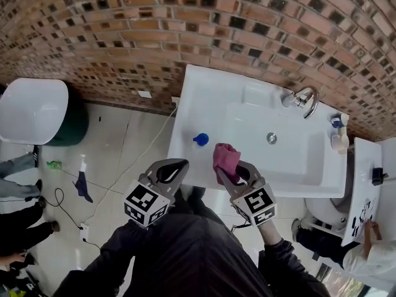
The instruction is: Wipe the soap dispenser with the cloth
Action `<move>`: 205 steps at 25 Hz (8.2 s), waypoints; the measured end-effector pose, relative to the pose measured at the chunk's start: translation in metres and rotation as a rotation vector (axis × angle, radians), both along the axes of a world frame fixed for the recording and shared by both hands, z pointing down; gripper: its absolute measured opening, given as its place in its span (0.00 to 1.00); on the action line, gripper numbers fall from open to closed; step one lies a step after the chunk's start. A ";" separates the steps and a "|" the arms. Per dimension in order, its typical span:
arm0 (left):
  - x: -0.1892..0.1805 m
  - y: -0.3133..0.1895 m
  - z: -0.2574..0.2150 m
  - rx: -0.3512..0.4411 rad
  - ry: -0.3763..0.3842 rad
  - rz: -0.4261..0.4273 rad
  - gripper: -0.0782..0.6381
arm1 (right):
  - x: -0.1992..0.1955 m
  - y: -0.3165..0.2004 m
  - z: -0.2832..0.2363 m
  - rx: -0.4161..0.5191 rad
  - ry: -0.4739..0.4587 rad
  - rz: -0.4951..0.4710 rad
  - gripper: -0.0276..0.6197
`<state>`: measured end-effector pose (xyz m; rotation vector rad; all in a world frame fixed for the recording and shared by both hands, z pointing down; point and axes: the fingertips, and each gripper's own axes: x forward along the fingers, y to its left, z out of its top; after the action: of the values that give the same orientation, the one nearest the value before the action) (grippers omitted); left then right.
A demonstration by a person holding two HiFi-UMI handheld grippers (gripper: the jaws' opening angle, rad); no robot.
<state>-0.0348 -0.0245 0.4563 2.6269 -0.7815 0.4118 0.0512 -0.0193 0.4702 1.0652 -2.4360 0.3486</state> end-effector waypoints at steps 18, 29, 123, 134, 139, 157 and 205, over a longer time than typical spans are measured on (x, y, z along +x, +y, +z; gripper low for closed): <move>-0.014 -0.034 -0.001 0.014 0.011 -0.008 0.08 | -0.052 -0.053 0.042 -0.008 0.742 -0.538 0.18; 0.011 -0.062 -0.001 0.067 -0.054 0.089 0.08 | -0.017 -0.056 0.009 -0.041 0.288 -0.161 0.18; 0.009 -0.077 0.173 -0.370 -0.382 0.111 0.09 | -0.026 -0.045 0.140 -0.155 0.438 -0.623 0.17; 0.012 -0.102 0.155 -0.316 -0.331 0.107 0.09 | -0.027 -0.043 0.140 -0.270 0.164 -0.304 0.17; 0.012 -0.086 0.108 -0.309 -0.164 0.071 0.09 | -0.019 -0.070 0.107 -0.303 -0.062 -0.173 0.17; 0.011 -0.075 0.116 -0.326 -0.197 0.081 0.09 | -0.025 -0.078 0.194 -0.626 -0.102 0.016 0.17; 0.000 -0.061 0.031 -0.085 -0.055 0.077 0.09 | 0.016 -0.026 0.005 -0.154 -0.313 0.043 0.17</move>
<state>-0.0352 -0.0859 0.4877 2.5826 -0.6660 0.5293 0.0668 -0.0454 0.4753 1.0635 -2.6055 0.7545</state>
